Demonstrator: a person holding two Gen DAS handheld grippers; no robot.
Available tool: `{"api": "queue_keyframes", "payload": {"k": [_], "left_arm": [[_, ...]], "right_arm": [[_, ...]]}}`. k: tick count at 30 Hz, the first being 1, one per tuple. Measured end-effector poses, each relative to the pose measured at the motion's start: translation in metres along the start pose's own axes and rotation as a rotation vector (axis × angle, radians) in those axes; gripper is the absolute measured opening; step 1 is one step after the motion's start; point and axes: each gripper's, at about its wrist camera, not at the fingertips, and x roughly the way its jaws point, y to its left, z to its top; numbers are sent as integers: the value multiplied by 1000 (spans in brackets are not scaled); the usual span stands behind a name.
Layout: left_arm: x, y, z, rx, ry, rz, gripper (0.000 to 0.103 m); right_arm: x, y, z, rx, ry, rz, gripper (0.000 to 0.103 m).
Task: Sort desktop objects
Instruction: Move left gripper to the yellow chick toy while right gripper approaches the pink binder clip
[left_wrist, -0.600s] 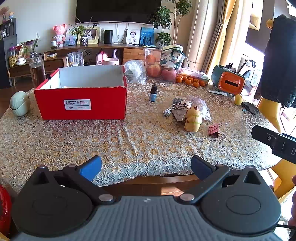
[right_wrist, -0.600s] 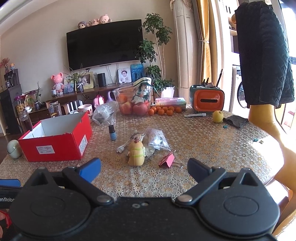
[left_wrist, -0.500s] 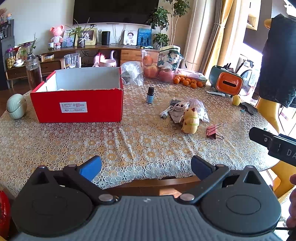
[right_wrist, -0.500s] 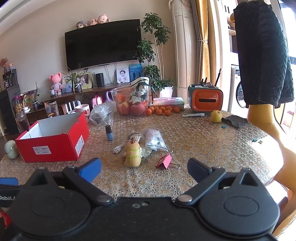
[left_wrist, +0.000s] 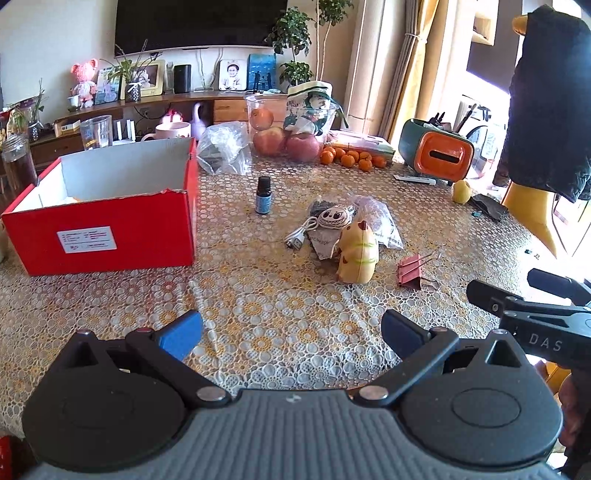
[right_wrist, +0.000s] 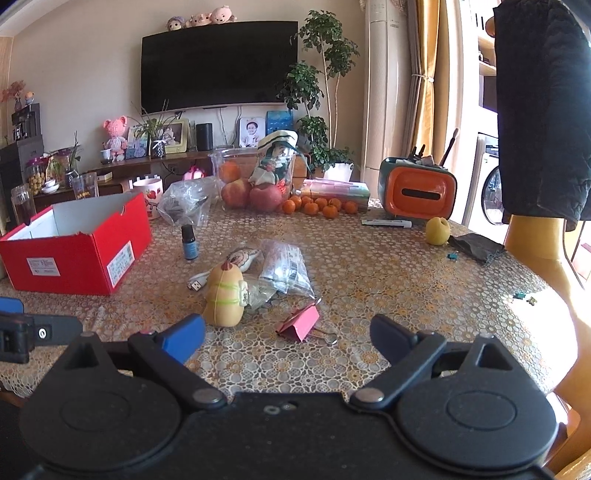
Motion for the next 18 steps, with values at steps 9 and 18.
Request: {"api": "queue_keyframes", "payload": {"k": [9, 18], "left_arm": [[55, -31, 21, 58, -12, -2, 103], [110, -52, 37, 93, 15, -13, 103]], "right_arm": [[59, -23, -4, -45, 51, 64, 94], [119, -31, -13, -82, 126, 97, 86]]}}
